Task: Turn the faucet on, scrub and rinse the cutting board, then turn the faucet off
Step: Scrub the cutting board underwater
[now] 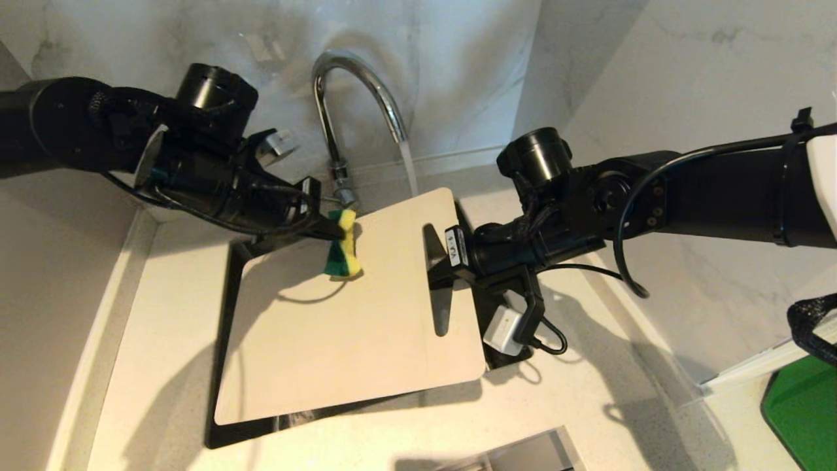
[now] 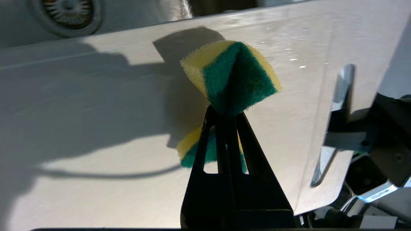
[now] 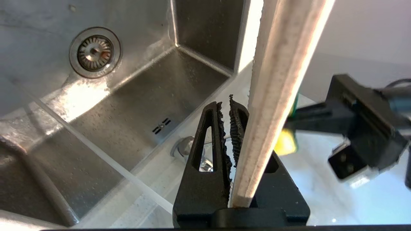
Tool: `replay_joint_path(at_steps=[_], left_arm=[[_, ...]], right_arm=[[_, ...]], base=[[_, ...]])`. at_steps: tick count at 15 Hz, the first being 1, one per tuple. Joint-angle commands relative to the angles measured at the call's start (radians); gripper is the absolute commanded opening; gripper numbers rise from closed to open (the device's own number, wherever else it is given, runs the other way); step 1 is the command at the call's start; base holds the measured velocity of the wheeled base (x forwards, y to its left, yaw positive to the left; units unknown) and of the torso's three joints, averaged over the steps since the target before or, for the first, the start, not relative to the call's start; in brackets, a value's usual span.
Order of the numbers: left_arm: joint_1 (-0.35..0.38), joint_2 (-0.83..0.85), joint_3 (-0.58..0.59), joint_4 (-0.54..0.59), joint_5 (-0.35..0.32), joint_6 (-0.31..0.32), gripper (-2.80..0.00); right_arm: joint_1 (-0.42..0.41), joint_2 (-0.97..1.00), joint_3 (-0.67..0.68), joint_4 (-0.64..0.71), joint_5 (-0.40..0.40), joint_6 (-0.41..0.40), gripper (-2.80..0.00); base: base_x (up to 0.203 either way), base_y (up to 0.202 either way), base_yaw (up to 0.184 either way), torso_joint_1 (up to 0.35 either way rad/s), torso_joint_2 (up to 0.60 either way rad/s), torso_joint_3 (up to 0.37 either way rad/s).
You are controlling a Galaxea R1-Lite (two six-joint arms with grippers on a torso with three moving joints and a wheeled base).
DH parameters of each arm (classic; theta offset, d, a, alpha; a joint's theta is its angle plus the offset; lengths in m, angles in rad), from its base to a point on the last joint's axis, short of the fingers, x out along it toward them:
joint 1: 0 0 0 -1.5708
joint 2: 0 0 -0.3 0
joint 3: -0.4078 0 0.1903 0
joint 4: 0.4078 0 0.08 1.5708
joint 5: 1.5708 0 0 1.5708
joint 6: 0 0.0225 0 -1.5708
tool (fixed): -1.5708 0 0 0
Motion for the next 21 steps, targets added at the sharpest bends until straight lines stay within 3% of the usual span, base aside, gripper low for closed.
replay_joint_path(at_steps=[1, 4, 13, 18, 21], left_arm=[[-0.024, 0.055, -0.003, -0.038, -0.002, -0.007, -2.8], [-0.009, 0.103, -0.003, -0.109, -0.003, -0.05, -2.8], [0.124, 0.104, 0.006, -0.027, -0.015, -0.042, -2.8], [0.251, 0.108, 0.098, -0.012, -0.021, 0.031, -2.8], [0.339, 0.097, 0.184, -0.014, -0.109, 0.104, -2.8]], right_arm=[[0.0, 0.0, 0.014, -0.015, 0.005, -0.016, -2.8], [0.0, -0.014, 0.058, -0.061, 0.005, -0.016, -2.8], [0.0, -0.031, 0.062, -0.068, 0.006, -0.016, -2.8], [0.0, -0.046, 0.065, -0.068, 0.006, -0.016, -2.8], [0.0, -0.046, 0.064, -0.068, 0.006, -0.016, -2.8]], base=[[0.0, 0.0, 0.0, 0.0, 0.0, 0.0], [0.0, 0.0, 0.0, 0.0, 0.0, 0.0], [0.0, 0.0, 0.0, 0.0, 0.0, 0.0], [0.0, 0.0, 0.0, 0.0, 0.0, 0.0], [0.0, 0.0, 0.0, 0.0, 0.0, 0.0]])
